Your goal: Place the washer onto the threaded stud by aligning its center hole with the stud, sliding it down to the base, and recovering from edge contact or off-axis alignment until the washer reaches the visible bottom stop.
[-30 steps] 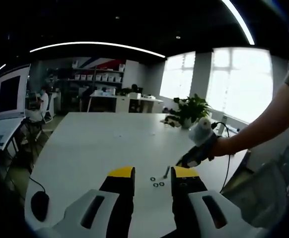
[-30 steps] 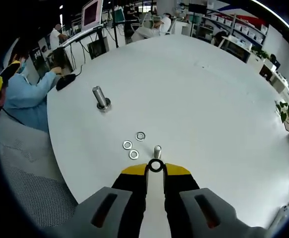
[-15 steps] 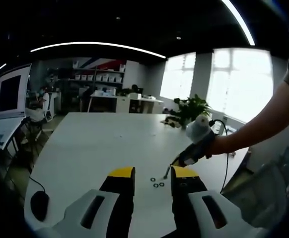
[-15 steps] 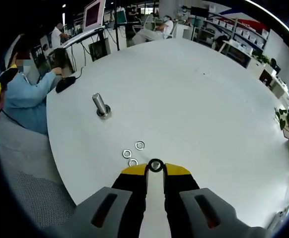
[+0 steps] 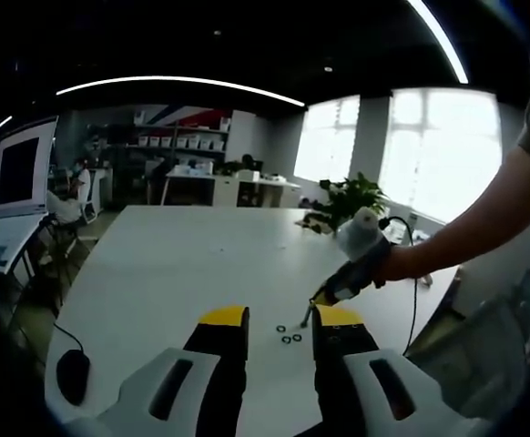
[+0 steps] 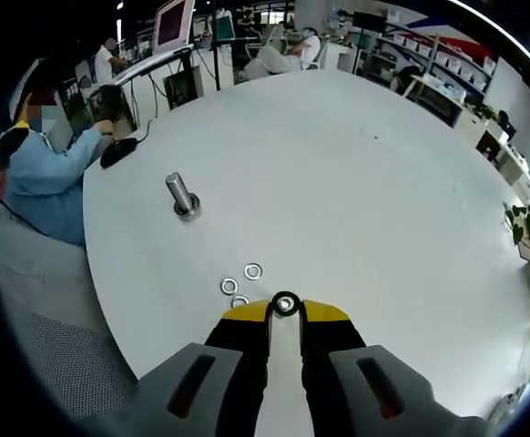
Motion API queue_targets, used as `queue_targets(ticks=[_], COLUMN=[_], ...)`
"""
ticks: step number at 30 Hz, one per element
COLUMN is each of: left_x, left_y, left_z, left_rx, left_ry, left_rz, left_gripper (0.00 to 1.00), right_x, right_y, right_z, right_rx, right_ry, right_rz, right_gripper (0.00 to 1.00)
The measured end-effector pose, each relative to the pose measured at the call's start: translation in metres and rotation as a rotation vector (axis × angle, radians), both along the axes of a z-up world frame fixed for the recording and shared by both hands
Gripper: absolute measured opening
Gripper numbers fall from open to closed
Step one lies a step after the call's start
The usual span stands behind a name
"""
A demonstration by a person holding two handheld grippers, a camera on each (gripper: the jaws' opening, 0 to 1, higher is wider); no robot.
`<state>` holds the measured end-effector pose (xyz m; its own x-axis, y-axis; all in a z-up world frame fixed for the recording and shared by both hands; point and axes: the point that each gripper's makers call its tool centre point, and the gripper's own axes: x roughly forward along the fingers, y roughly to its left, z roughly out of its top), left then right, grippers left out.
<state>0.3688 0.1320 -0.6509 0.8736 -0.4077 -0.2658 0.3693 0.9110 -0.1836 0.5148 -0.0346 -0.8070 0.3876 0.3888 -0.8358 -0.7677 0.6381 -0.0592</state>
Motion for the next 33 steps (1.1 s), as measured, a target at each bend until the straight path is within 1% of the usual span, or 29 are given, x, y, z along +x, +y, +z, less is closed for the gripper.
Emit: queue_targets(ticks=[18,23,33], left_x=[0.001,0.001,0.001], left_y=[0.001,0.001,0.001], left_z=[-0.001,-0.001,-0.002], left_rx=[-0.007,-0.008,-0.014], left_ry=[0.005,0.006,0.012], left_rz=[0.004,0.002,0.001], left_gripper=[0.26,0.26,0.25], right_x=[0.001,0.001,0.002], right_y=[0.000,0.000,-0.001], right_z=[-0.010,-0.009,-0.011], right_rx=[-0.036,-0.043,-0.054], right_ry=[0.024,0.019,0.029], right_rz=[0.022,0.031,0.030], right_gripper=[0.14,0.14,0.14])
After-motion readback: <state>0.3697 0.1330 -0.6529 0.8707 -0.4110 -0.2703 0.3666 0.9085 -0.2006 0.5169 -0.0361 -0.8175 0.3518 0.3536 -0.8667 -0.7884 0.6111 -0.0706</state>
